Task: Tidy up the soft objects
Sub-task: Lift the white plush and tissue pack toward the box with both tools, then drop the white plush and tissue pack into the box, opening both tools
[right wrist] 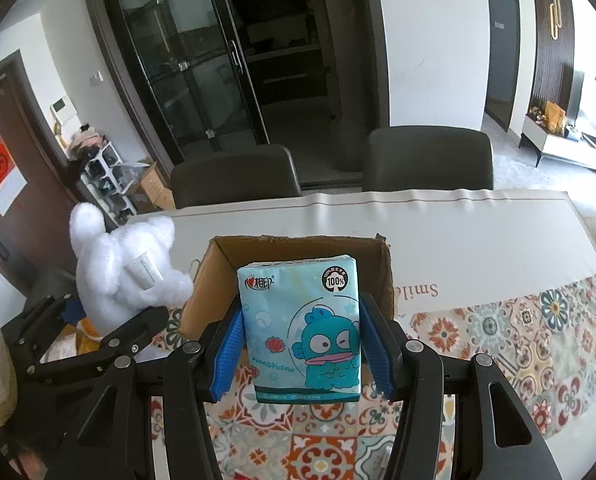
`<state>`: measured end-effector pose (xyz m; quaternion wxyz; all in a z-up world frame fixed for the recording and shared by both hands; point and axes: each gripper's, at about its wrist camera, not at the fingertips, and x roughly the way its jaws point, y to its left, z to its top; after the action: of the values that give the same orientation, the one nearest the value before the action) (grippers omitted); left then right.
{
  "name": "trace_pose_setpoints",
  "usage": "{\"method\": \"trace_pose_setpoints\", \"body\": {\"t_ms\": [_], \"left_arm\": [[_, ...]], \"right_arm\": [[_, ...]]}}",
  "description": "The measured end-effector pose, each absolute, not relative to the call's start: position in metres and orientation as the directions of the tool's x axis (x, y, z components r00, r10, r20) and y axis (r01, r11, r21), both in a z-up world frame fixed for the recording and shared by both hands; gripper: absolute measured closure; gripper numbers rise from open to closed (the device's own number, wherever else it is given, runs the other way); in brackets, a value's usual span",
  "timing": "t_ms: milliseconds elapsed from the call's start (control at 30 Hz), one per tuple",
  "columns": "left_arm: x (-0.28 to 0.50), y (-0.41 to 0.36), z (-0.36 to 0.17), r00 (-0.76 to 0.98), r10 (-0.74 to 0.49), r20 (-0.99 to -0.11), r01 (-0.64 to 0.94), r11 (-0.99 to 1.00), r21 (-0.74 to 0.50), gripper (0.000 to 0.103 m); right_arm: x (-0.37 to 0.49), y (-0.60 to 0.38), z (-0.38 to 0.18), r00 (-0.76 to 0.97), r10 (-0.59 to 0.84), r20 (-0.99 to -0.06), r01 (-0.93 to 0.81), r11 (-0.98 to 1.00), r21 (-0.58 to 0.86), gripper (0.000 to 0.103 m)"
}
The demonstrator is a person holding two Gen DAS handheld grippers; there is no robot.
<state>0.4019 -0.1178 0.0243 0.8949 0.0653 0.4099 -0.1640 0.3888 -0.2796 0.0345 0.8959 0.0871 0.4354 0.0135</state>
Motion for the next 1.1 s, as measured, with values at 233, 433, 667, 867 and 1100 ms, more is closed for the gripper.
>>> {"method": "trace_pose_setpoints", "body": {"t_ms": [233,433,667,867,1100], "left_arm": [[0.429,-0.129,0.007,0.559,-0.218,-0.8,0.352,0.936,-0.009,0.039],[0.447,-0.14,-0.009,0.516,-0.198,-0.833,0.361,0.933,0.002,0.039],[0.46,-0.149,-0.028,0.463,-0.192,-0.865,0.373,0.928,-0.007,0.038],[0.475,-0.154,-0.044,0.416,-0.196,-0.888,0.376,0.926,-0.029,0.033],[0.48,-0.155,-0.051,0.428,-0.151,-0.891,0.349,0.937,0.009,0.023]], "right_arm": [[0.418,-0.285,0.014,0.567,0.122,-0.815,0.047,0.983,0.18,0.048],[0.443,-0.293,-0.005,0.52,0.128,-0.844,0.06,0.981,0.186,0.048],[0.464,-0.302,-0.029,0.469,0.147,-0.871,0.071,0.977,0.203,0.048],[0.475,-0.307,-0.047,0.434,0.186,-0.881,0.093,0.964,0.25,0.047],[0.477,-0.309,-0.052,0.435,0.153,-0.887,0.116,0.968,0.224,0.032]]}}
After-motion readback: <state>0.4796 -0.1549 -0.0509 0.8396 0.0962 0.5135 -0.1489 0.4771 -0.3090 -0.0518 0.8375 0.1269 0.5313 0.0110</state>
